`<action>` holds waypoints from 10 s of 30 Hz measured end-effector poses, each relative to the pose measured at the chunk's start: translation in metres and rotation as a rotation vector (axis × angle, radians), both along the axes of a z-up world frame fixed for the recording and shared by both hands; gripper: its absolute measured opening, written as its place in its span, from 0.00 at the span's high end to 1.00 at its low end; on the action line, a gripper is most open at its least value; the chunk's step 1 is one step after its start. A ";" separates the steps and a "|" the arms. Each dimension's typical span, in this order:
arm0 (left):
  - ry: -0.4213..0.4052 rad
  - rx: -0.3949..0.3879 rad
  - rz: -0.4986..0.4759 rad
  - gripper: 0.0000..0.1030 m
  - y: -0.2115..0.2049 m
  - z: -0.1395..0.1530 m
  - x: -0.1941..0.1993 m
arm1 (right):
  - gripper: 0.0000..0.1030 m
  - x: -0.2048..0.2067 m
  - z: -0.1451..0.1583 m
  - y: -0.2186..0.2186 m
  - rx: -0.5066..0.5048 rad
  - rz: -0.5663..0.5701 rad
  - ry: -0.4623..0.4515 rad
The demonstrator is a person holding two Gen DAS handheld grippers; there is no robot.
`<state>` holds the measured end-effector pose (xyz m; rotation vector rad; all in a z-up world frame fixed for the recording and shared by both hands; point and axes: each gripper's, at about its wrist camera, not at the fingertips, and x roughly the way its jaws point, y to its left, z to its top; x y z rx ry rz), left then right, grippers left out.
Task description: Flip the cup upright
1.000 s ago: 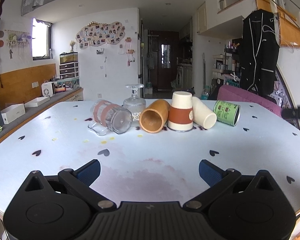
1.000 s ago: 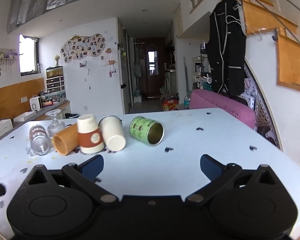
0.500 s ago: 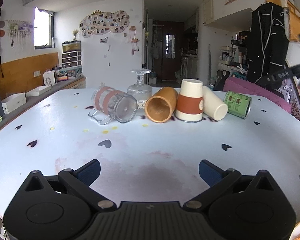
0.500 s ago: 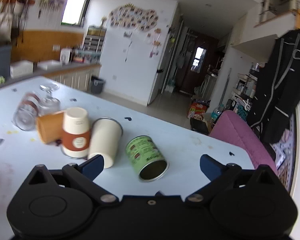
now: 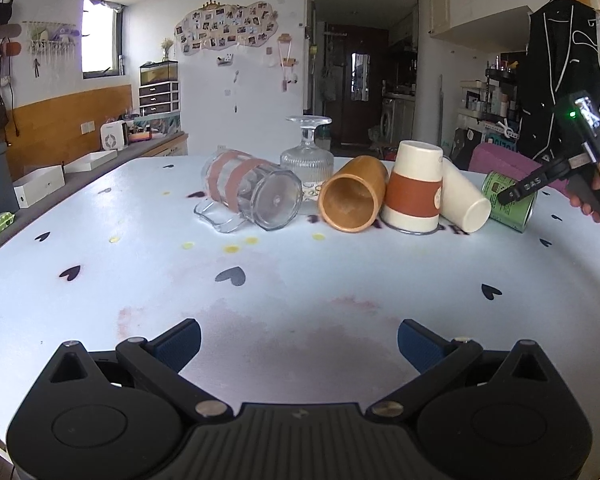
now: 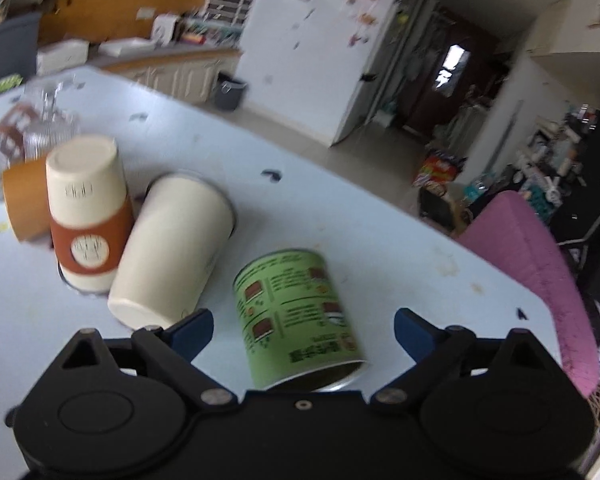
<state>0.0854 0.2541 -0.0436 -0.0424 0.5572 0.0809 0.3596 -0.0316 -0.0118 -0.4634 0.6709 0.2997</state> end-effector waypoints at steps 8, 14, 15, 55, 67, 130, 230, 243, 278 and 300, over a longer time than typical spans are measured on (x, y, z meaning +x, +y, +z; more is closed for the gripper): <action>0.006 -0.010 -0.025 0.00 -0.004 -0.001 0.001 | 0.26 0.011 -0.019 0.007 -0.047 -0.062 0.013; -0.003 -0.037 -0.065 0.00 -0.011 0.000 -0.007 | 0.26 -0.026 -0.017 -0.002 0.000 -0.084 0.025; -0.002 -0.040 -0.074 0.00 -0.012 0.000 -0.008 | 0.26 -0.036 -0.017 -0.004 0.012 -0.091 0.028; 0.085 -0.065 -0.395 0.00 -0.105 0.016 0.069 | 0.25 -0.298 -0.013 0.036 0.050 0.373 0.012; 0.072 -0.046 -0.397 0.00 -0.098 0.018 0.058 | 0.14 -0.294 -0.017 0.017 0.018 0.268 -0.030; 0.227 -0.191 -0.748 0.30 -0.213 0.051 0.089 | 0.14 -0.311 -0.032 -0.071 0.658 -0.208 -0.120; -0.161 -0.054 -0.334 0.00 -0.088 0.041 -0.043 | 0.00 -0.376 0.000 -0.030 0.329 -0.552 -0.436; -0.156 -0.054 -0.332 0.00 -0.088 0.040 -0.043 | 0.00 -0.376 -0.002 -0.027 0.317 -0.548 -0.424; -0.151 -0.057 -0.334 0.00 -0.089 0.038 -0.044 | 0.00 -0.374 -0.001 -0.027 0.315 -0.541 -0.420; -0.146 -0.053 -0.336 0.00 -0.089 0.036 -0.044 | 0.00 -0.373 -0.002 -0.028 0.315 -0.540 -0.421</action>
